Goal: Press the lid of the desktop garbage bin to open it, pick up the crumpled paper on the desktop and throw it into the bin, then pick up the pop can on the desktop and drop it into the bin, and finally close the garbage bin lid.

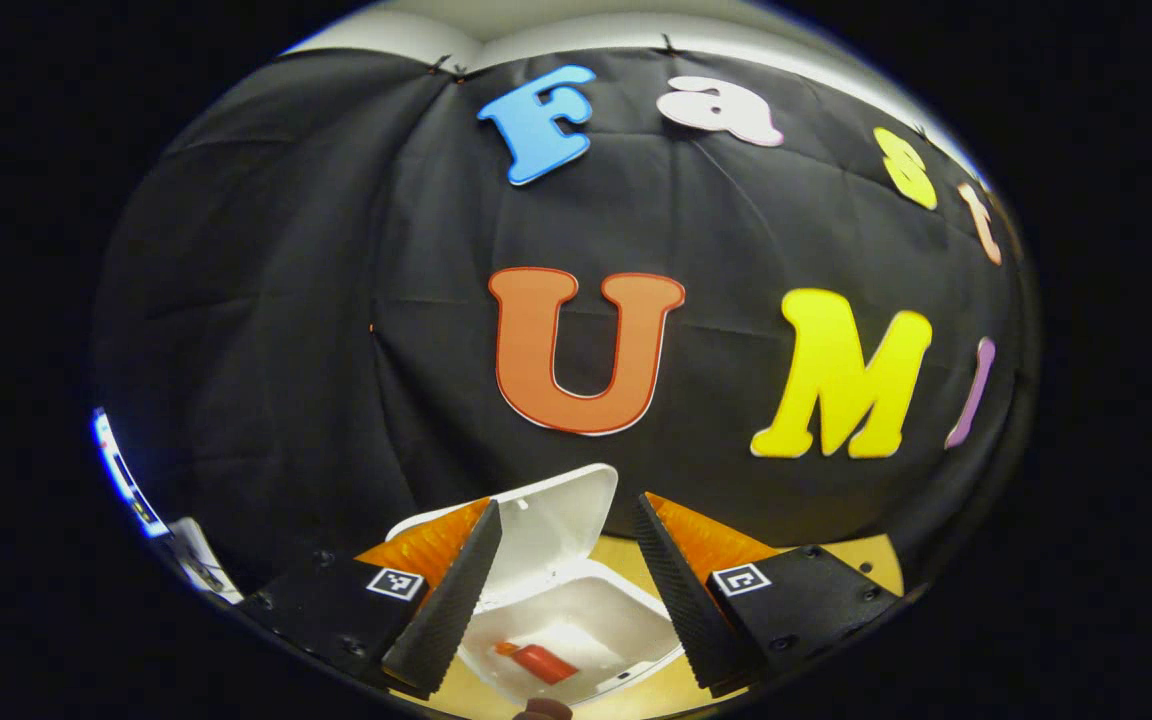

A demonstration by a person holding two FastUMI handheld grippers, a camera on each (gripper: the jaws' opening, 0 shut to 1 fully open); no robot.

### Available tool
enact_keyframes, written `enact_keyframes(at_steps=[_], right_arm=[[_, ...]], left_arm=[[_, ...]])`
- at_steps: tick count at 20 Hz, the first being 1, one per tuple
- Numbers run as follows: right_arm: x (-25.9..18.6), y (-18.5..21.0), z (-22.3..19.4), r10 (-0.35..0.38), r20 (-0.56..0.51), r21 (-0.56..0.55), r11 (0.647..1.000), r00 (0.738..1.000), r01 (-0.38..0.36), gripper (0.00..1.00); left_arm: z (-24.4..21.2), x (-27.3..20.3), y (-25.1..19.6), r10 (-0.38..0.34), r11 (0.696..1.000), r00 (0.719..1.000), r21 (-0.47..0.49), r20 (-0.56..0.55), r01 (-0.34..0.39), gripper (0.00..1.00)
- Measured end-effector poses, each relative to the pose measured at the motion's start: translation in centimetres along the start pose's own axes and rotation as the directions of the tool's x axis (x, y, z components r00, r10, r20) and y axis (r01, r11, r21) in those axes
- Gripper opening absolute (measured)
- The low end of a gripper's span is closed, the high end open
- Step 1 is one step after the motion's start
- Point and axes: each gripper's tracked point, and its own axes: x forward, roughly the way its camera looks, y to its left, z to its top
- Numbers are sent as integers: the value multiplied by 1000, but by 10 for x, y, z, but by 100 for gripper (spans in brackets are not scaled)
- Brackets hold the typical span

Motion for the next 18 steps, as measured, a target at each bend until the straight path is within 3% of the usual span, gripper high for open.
enact_keyframes(at_steps=[3, 5, 15, 17, 18], right_arm=[[3, 2, 2, -6, 1, 2, 1000, 1000, 6, 95], [4, 3, 3, -7, 4, 8, 1000, 1000, 7, 95], [-1, -6, -7, -36, -9, 20, 999, 999, 36, 95], [-3, -7, -11, -32, -12, 22, 999, 999, 32, 95], [-4, -8, -14, -27, -15, 20, 999, 1000, 28, 90]], left_arm=[[17, 19, 21, 81, 991, 996, 104, 43, -85, 89], [18, 31, 23, 89, 988, 996, 127, 30, -92, 90], [-24, 58, 29, 107, 994, 991, 10, -83, -106, 91], [-27, 53, 27, 116, 993, 991, 43, -70, -114, 91], [-29, 49, 23, 114, 993, 991, 46, -69, -111, 91]])
